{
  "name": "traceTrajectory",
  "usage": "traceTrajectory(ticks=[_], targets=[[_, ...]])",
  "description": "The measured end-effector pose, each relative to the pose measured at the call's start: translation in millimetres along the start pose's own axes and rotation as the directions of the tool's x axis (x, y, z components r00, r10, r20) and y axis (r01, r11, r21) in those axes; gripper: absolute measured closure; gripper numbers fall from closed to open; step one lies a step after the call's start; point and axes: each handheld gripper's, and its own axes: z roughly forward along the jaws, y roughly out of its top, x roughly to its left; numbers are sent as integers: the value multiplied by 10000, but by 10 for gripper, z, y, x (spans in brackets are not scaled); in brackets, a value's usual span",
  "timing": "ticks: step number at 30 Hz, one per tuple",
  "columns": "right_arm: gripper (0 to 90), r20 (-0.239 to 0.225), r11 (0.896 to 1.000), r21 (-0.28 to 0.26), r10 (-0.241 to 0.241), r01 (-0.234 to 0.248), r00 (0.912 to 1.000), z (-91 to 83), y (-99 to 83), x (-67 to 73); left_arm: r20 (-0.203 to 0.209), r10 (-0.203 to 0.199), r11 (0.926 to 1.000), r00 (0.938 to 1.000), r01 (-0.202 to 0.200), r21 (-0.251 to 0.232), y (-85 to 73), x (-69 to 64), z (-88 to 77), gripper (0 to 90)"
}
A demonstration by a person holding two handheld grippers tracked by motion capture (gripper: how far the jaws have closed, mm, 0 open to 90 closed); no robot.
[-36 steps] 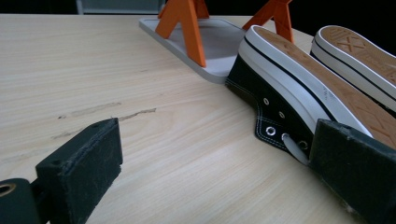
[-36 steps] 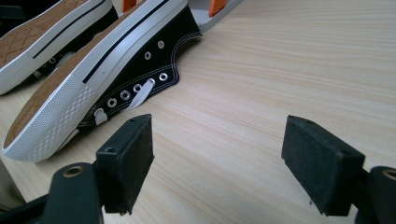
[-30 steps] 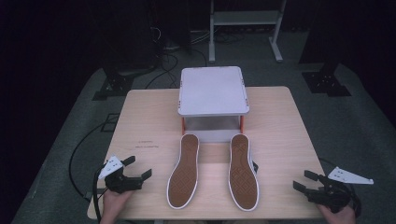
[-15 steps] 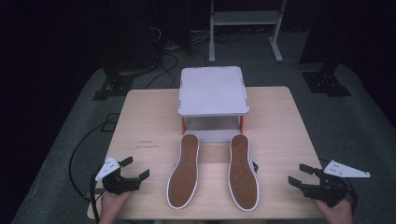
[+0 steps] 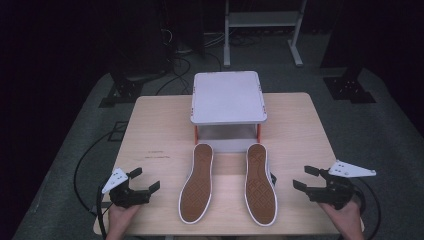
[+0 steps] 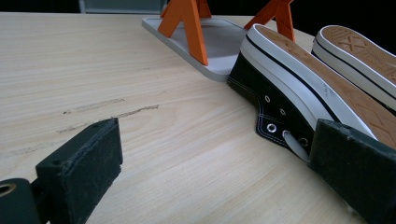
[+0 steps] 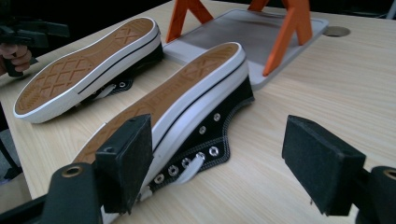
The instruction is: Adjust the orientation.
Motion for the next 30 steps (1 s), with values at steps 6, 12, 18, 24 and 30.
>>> traceTrajectory(ticks=[6,12,18,24,30], targets=[[268,-211,9999,130,-94,97,9997,136,91,67,7,19,10000,10000,-19,51,-2,-9,3,21],[301,-436,9994,257,-234,245,9988,266,164,138,-8,6,10000,10000,-6,49,-4,-5,4,21],[391,-560,9984,419,-350,374,9978,379,208,202,3,-10,10000,10000,10,44,-7,-10,9,21],[464,-402,9958,810,-387,419,9984,536,223,241,21,-8,10000,10000,8,28,-9,-10,14,21],[516,-298,9906,1328,-277,314,9992,712,224,272,17,22,10000,10000,-22,79,-8,-11,14,21]])
